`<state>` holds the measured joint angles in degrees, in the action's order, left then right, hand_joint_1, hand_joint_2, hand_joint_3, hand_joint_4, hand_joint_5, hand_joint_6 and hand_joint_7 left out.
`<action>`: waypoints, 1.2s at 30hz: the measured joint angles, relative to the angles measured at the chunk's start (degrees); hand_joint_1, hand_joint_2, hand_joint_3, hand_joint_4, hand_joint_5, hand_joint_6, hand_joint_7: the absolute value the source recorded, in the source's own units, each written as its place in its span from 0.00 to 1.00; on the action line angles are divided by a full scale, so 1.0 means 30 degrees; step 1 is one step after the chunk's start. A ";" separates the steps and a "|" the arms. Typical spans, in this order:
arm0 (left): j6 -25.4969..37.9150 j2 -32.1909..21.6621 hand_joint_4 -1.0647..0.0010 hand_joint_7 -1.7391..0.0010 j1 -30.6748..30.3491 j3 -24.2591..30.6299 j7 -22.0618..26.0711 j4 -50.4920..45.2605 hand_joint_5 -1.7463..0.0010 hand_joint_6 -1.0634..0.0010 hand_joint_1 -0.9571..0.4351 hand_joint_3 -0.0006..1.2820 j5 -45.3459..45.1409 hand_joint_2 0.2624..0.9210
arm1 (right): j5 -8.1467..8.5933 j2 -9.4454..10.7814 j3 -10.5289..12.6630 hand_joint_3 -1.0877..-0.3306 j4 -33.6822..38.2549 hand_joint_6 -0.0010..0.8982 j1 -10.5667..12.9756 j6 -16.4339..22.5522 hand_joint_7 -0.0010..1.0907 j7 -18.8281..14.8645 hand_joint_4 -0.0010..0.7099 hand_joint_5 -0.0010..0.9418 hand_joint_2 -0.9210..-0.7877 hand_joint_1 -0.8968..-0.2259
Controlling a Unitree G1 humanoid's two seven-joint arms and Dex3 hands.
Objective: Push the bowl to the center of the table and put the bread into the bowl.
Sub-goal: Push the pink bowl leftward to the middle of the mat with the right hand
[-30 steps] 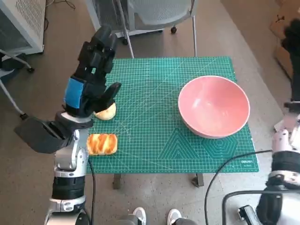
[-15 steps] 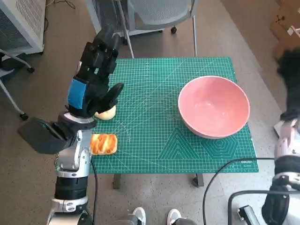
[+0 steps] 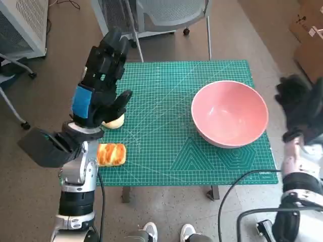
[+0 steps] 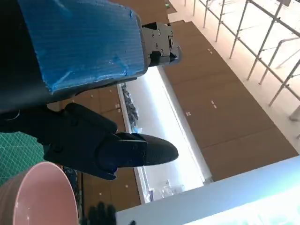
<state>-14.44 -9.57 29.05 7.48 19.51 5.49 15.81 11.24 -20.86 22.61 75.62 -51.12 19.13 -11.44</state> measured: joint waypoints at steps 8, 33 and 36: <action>0.0302 -0.0206 1.00 0.79 -0.0450 -0.0002 -0.0389 -0.0352 1.00 1.00 0.24 0.27 -0.0363 1.00 | -0.0198 0.1330 -0.0289 0.30 -0.0070 0.40 -0.0015 0.0213 0.01 -0.0285 0.34 0.01 0.00 0.41; 0.0777 -0.0519 0.99 0.80 -0.1544 0.0115 -0.1098 -0.1573 1.00 1.00 0.22 0.26 -0.0789 1.00 | -0.0863 0.3723 -0.1140 0.31 -0.0190 0.39 -0.1450 0.0362 0.01 -0.0948 0.34 0.01 0.00 0.45; 0.0751 -0.0555 0.99 0.79 -0.1672 0.0139 -0.1218 -0.1573 1.00 1.00 0.21 0.26 -0.0870 1.00 | -0.0864 0.3855 -0.1202 0.28 -0.0203 0.39 -0.1623 0.0356 0.01 -0.0882 0.34 0.01 0.00 0.48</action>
<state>-12.19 -11.24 24.04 7.90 15.86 0.77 13.21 8.65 -9.29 19.00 75.01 -55.98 20.20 -14.08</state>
